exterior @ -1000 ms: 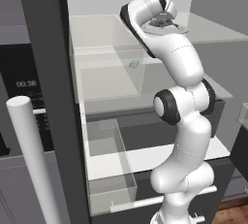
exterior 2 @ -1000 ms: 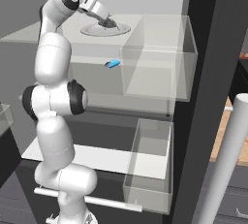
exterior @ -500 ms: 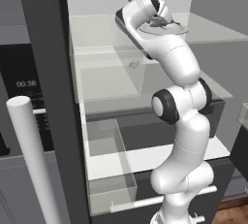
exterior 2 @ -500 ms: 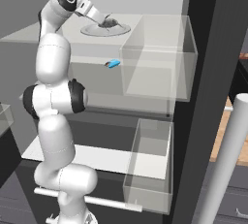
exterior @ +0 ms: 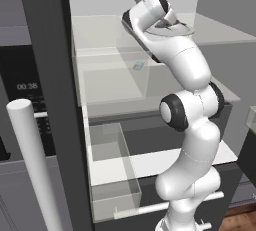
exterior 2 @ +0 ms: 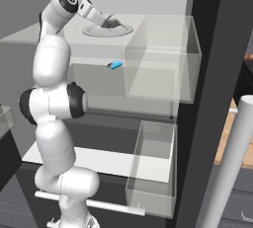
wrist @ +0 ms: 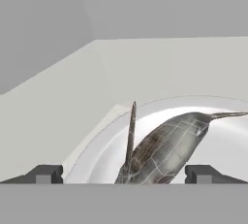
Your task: Retrieve the fish from the fridge and place it on the saucepan with marinade on the stove.
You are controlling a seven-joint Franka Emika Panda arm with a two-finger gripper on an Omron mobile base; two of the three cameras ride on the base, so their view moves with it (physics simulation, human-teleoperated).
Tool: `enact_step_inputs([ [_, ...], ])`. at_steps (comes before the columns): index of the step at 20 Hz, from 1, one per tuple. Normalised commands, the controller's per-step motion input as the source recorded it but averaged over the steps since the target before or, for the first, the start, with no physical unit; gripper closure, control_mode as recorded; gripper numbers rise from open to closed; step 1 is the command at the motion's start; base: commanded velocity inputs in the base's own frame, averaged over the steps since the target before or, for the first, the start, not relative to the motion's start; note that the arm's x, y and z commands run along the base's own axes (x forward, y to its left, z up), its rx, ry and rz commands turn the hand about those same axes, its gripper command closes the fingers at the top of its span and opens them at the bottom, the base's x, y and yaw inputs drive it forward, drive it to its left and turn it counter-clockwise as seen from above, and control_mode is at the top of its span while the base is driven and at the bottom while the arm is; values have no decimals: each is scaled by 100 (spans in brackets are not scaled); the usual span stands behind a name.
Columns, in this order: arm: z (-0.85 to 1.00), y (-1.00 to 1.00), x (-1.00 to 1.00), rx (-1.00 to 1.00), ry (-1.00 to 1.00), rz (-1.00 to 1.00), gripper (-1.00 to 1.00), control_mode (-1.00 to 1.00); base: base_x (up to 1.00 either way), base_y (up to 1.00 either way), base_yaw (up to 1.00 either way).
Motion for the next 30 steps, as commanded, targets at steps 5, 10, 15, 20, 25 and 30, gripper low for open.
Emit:
enact_step_inputs([
  [5,-1,-29,1,0,0,0,-100,-100,0,0,0],
  [10,0,-21,19,0,8,0,-100,-100,0,0,0],
  [15,-13,-7,23,0,21,0,-100,-100,0,0,0],
  [20,-34,0,26,0,12,0,-100,-100,0,0,0],
  [25,-20,0,5,0,2,4,-100,-100,0,0,0],
  [30,-16,0,0,0,0,4,100,-100,0,0,0],
])
